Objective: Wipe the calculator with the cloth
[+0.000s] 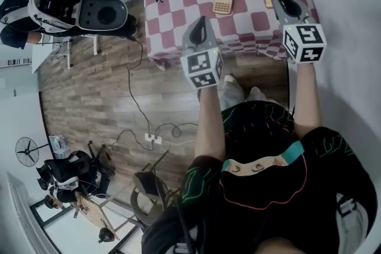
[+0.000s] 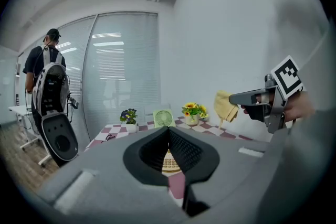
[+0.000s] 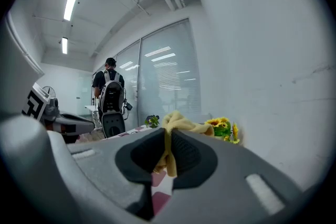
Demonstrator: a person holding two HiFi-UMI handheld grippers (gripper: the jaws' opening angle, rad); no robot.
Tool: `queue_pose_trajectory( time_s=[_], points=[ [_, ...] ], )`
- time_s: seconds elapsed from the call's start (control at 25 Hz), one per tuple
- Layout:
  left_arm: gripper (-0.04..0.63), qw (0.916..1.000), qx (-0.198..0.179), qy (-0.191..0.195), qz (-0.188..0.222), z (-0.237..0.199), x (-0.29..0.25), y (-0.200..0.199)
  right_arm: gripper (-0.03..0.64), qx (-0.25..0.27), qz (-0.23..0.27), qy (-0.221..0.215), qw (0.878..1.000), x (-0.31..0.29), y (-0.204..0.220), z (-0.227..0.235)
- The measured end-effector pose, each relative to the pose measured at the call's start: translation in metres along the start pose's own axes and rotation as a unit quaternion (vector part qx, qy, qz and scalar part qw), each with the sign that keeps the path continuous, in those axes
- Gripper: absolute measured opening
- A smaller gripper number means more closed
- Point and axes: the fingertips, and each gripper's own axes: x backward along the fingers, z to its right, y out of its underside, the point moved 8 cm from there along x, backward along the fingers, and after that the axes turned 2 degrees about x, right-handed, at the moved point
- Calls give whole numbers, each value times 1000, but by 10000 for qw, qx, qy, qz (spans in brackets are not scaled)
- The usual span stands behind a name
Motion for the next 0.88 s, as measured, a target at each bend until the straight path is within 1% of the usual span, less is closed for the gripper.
queue_pose_trajectory(
  time_s=[0.12,0.24,0.4,0.56,0.72,0.8,0.88],
  points=[
    [10,9999,56,11,-84,-10,-19,5,40,28,-101,-22,9999,-18,1,5],
    [9,9998,136,113,-121,-17,-43,9,40,59,-169,43,9998,-40,4,13],
    [9,9992,261,186,-252,-40,-82,15,40,97,-292,67,9995,-78,9,16],
    [11,9987,220,315,-326,-60,-124,19,40,151,-435,11,9989,-124,14,18],
    [10,9960,287,452,-717,-77,-146,35,40,332,-815,-188,9959,-157,27,9],
    [11,9942,378,531,-857,-84,-155,39,40,577,-1043,-409,9920,-172,29,4],
    [10,9932,466,551,-909,-93,-167,40,40,957,-1252,-735,9848,-188,31,-3]
  ],
)
